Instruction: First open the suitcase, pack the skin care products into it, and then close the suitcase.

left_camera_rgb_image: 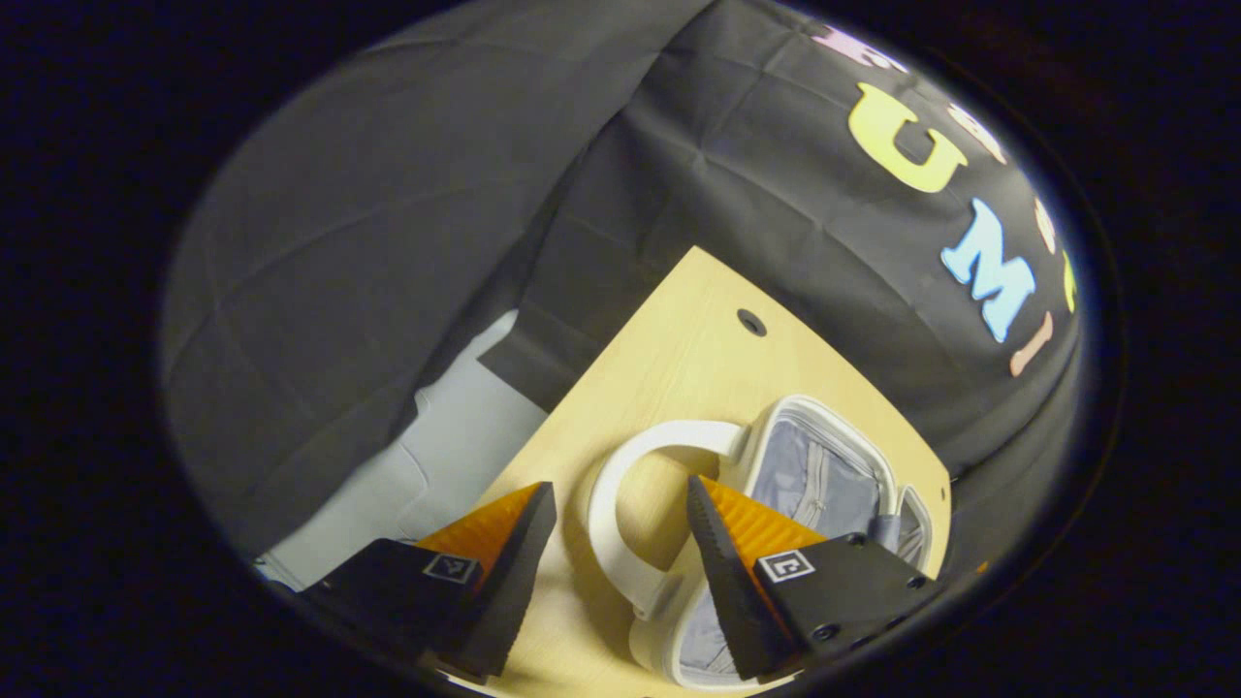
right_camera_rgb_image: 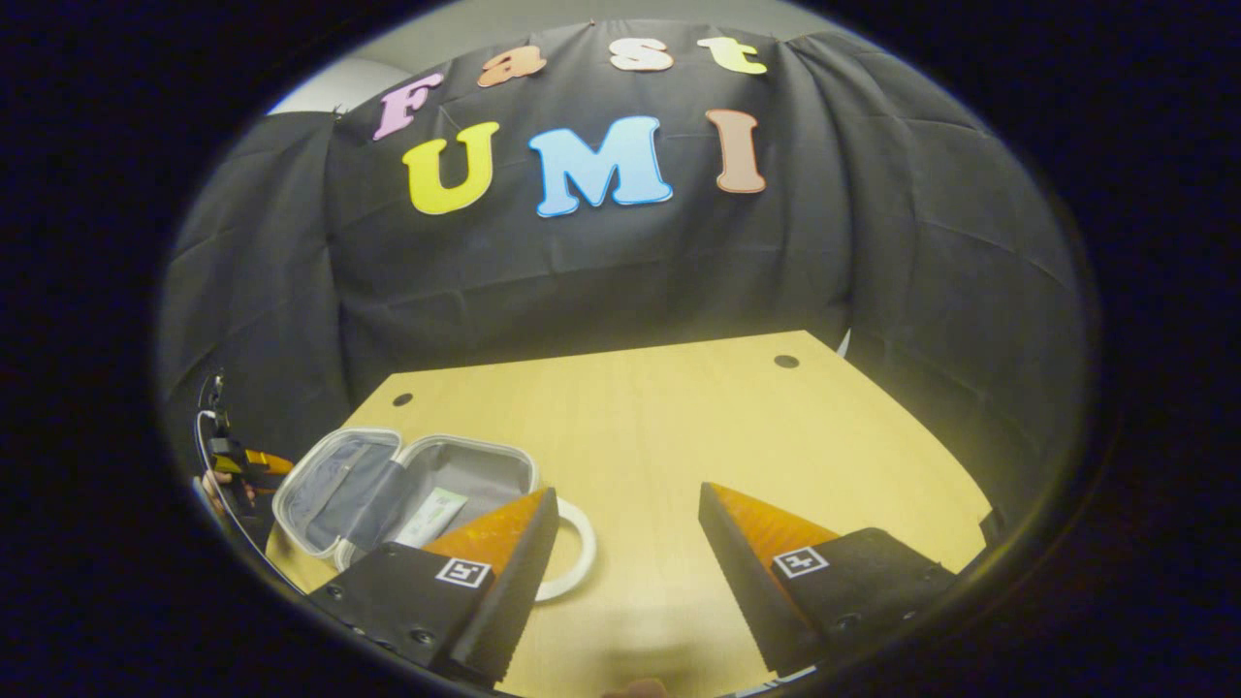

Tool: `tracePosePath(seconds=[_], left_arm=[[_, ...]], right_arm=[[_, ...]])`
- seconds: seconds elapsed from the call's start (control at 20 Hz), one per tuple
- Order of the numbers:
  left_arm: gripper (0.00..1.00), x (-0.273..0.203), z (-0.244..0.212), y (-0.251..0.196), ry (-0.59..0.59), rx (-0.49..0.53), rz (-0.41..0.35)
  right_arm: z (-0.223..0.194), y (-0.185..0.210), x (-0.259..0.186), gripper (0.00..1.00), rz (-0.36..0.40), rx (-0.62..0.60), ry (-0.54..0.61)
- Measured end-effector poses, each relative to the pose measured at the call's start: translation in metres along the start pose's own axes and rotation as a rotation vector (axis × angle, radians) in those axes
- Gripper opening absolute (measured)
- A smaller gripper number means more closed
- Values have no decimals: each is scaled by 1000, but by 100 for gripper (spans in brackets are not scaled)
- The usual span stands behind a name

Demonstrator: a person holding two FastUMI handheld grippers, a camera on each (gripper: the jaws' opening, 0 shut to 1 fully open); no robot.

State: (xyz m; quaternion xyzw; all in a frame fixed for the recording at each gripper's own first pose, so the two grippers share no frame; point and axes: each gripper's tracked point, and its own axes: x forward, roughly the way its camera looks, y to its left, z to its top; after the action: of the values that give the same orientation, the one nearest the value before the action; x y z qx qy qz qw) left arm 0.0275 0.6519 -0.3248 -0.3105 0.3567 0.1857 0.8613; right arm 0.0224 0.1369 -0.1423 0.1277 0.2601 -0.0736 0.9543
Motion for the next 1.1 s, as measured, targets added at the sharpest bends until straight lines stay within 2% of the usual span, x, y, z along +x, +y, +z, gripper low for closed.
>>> tracePosePath(seconds=[0.05,0.15,0.2,0.25,0.3,0.35,0.45,0.5,0.55,0.6,0.65,0.7,0.75,0.8,0.9,0.95,1.0,1.1], left_arm=[[92,9,-2,1,10,-20,-9],[66,17,-5,0,25,-50,-24],[59,20,-6,-4,29,-63,-36],[60,22,-6,-4,33,-66,-31],[43,20,-8,0,44,-45,-4],[32,24,-11,9,43,-37,24],[21,20,-5,8,34,-47,30],[22,19,-5,-2,26,-35,35],[17,15,-3,-7,18,-7,45],[21,10,0,-14,6,18,52],[12,1,6,-25,-11,44,50],[20,-12,14,-34,-33,64,49],[12,-29,24,-43,-61,83,47],[16,-45,33,-56,-88,97,37],[16,-82,52,-75,-135,112,6],[12,-97,58,-94,-161,125,-13],[16,-115,63,-117,-185,142,-36],[16,-152,68,-168,-240,186,-83]], right_arm=[[1,-1,0,89,-6,-2,0],[3,-4,-2,89,-16,-6,-2],[6,-5,-1,89,-19,-6,-8],[8,-6,-1,89,-23,-8,-14],[10,-8,-1,89,-27,-12,-19],[10,-9,-2,89,-31,-19,-24],[12,-11,-1,89,-33,-29,-31],[14,-12,-2,90,-30,-29,-36],[17,-12,-1,90,-26,-27,-41],[20,-13,-1,90,-23,-24,-50],[24,-15,0,90,-21,-23,-60],[28,-18,1,90,-20,-24,-72],[31,-22,2,90,-20,-28,-78],[35,-25,3,91,-19,-34,-85],[45,-35,3,92,-23,-53,-110],[48,-40,3,92,-21,-62,-119],[52,-43,3,92,-18,-69,-128],[57,-49,4,93,-8,-79,-142]])
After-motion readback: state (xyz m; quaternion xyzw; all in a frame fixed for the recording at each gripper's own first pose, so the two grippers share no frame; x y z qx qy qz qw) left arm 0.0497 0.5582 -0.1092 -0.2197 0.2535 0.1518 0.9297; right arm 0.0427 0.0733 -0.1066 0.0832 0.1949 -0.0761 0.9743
